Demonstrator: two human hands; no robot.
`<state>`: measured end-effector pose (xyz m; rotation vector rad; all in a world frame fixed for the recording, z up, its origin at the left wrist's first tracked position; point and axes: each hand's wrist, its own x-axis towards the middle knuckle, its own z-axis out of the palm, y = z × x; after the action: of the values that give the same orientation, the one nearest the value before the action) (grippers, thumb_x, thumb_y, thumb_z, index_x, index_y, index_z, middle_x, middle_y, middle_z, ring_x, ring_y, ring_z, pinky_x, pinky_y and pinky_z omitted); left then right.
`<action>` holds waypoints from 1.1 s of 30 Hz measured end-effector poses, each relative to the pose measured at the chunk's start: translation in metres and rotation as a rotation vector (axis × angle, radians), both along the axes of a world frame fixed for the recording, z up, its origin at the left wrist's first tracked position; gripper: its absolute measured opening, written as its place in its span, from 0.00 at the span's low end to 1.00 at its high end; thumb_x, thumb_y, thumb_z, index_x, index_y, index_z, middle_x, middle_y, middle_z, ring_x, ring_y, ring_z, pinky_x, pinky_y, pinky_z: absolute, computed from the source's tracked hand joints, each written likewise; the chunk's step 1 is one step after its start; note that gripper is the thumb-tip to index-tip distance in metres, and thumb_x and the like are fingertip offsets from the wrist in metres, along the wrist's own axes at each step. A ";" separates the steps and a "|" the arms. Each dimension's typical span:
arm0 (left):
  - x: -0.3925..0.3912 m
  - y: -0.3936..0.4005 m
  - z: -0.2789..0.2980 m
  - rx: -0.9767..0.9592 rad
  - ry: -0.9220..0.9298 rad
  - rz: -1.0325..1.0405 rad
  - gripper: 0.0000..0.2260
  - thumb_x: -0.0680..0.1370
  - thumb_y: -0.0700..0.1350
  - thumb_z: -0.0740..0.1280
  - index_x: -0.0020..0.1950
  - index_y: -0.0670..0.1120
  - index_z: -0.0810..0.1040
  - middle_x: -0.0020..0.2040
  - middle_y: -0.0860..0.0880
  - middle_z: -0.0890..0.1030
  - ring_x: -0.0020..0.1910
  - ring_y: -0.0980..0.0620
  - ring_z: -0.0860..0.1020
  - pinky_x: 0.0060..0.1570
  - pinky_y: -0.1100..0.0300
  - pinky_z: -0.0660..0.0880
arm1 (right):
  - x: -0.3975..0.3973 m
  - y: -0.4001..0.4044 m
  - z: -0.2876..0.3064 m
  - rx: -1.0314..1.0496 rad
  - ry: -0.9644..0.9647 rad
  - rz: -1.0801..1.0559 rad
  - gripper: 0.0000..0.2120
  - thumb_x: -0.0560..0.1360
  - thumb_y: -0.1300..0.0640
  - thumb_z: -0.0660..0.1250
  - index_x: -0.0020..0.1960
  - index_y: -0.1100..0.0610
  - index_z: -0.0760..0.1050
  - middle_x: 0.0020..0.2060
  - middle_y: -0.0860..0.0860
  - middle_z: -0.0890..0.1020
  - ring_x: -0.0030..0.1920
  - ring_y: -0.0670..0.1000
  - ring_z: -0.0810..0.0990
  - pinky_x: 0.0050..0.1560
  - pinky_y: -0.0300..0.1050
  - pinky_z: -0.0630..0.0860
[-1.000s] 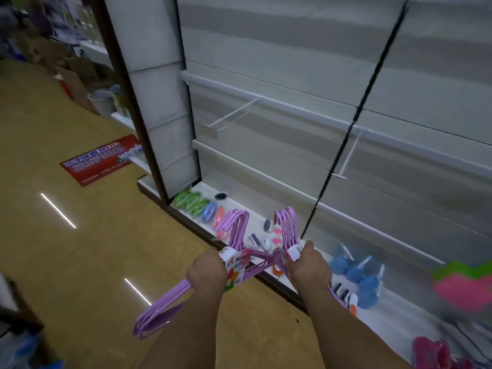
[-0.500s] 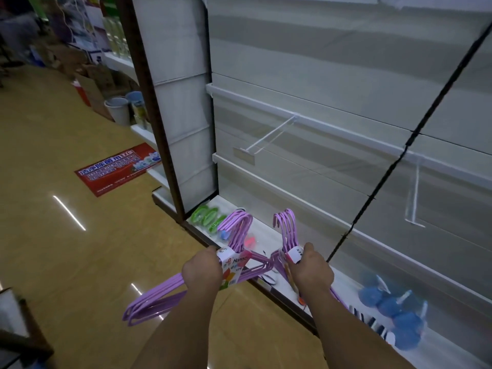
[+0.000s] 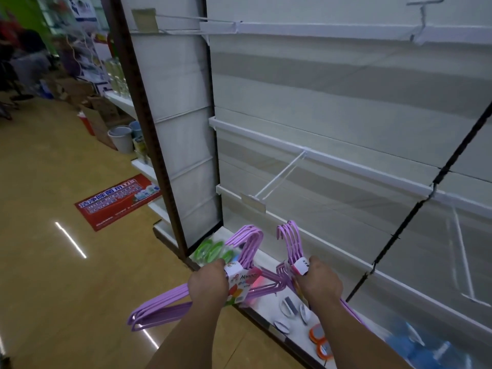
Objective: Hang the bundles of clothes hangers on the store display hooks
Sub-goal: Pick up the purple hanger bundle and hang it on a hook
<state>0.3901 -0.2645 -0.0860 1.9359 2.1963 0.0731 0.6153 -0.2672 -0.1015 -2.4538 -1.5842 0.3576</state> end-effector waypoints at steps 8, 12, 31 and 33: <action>-0.031 0.066 -0.007 -0.021 0.007 -0.232 0.10 0.76 0.43 0.61 0.56 0.54 0.74 0.51 0.52 0.81 0.50 0.51 0.80 0.43 0.59 0.71 | -0.027 0.025 -0.004 0.033 0.058 -0.167 0.19 0.73 0.36 0.63 0.48 0.52 0.71 0.45 0.50 0.81 0.45 0.52 0.80 0.39 0.41 0.70; -0.046 0.096 -0.013 -0.064 0.026 -0.417 0.13 0.76 0.45 0.60 0.59 0.56 0.75 0.54 0.52 0.81 0.53 0.51 0.80 0.48 0.59 0.73 | -0.048 0.023 -0.004 0.033 0.079 -0.272 0.16 0.76 0.42 0.63 0.57 0.51 0.72 0.52 0.49 0.79 0.51 0.51 0.79 0.48 0.42 0.75; -0.026 0.101 0.000 -0.037 -0.158 -0.698 0.12 0.77 0.49 0.58 0.59 0.59 0.74 0.60 0.52 0.79 0.59 0.50 0.77 0.60 0.61 0.71 | -0.068 -0.013 0.023 -0.136 -0.037 -0.489 0.27 0.75 0.40 0.62 0.71 0.44 0.60 0.66 0.48 0.72 0.67 0.50 0.67 0.69 0.52 0.59; -0.022 0.098 0.004 -0.048 -0.177 -0.683 0.13 0.78 0.51 0.57 0.61 0.59 0.73 0.64 0.53 0.76 0.63 0.51 0.75 0.63 0.63 0.68 | -0.067 -0.018 0.028 -0.110 -0.036 -0.499 0.26 0.76 0.43 0.61 0.71 0.43 0.59 0.67 0.47 0.71 0.68 0.50 0.67 0.70 0.52 0.59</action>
<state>0.3684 -0.1664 -0.0816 2.4239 1.3249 0.0769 0.5478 -0.2856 -0.0735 -2.8337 -0.9283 0.3209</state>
